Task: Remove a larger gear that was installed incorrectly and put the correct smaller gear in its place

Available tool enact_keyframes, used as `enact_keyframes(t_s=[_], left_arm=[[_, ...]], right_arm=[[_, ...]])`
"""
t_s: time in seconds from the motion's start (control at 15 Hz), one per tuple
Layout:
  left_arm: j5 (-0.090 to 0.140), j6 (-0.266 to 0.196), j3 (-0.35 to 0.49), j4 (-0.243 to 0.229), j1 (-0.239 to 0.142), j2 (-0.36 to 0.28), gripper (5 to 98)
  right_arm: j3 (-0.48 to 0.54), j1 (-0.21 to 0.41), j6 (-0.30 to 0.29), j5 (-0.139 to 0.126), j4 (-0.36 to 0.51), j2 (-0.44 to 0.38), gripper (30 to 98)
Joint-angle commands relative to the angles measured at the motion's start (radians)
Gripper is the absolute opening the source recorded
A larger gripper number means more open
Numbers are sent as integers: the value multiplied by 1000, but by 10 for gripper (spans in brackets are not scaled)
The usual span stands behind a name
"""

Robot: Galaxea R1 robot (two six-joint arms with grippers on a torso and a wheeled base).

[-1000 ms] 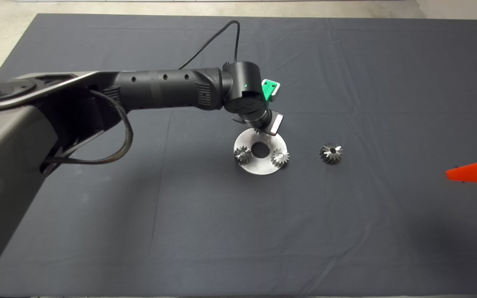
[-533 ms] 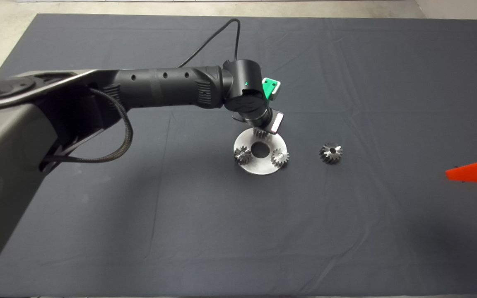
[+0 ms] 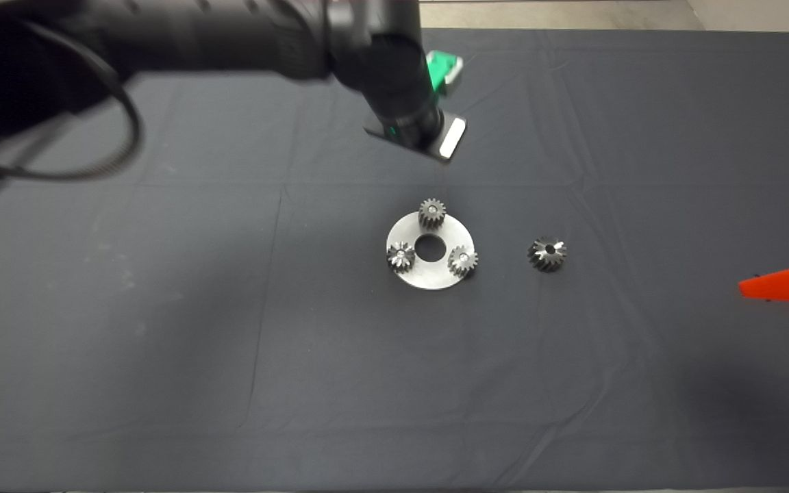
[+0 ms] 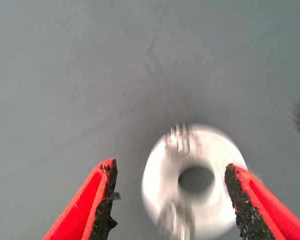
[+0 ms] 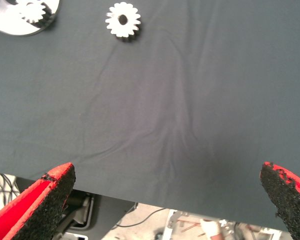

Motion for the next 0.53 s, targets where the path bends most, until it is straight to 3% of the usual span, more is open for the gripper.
enact_keyframes(t_s=[0.0,0.07,0.13,0.2,0.27,0.4,0.47], left_arm=[[142,-91,553,-309,-112,-395,542],[186,-137,643,-311,-112,-518,584],[205,-147,678,-323,-112,-636,589],[211,-144,720,-353,-112,-742,589],[203,-145,784,-386,-112,-848,612],[213,-149,834,-492,-118,-887,632],[212,-152,872,-513,-119,-884,649]], right_arm=[[5,20,1,-36,30,9,977],[5,19,-4,-33,30,33,977],[5,17,-5,-35,30,65,977],[4,14,3,-36,30,74,977],[4,13,5,-33,30,80,977],[4,11,4,-38,30,105,977],[4,7,6,-38,30,105,977]])
